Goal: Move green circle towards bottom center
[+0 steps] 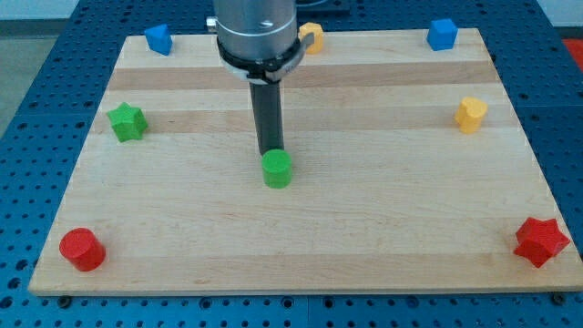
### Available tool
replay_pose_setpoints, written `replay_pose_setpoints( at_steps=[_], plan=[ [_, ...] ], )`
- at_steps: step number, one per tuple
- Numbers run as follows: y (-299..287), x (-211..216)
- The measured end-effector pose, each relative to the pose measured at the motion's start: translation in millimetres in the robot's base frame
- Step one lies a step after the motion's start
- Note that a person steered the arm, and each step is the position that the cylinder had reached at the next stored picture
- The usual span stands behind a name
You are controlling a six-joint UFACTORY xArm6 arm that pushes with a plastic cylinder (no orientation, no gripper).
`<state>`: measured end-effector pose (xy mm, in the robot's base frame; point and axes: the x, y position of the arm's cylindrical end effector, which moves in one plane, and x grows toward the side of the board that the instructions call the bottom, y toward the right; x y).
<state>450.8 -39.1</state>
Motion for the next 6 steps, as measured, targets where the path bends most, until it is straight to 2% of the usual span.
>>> replay_pose_setpoints(
  at_steps=[3,6],
  plan=[
    [25.2,54.6],
    [48.3,91.4]
  ],
)
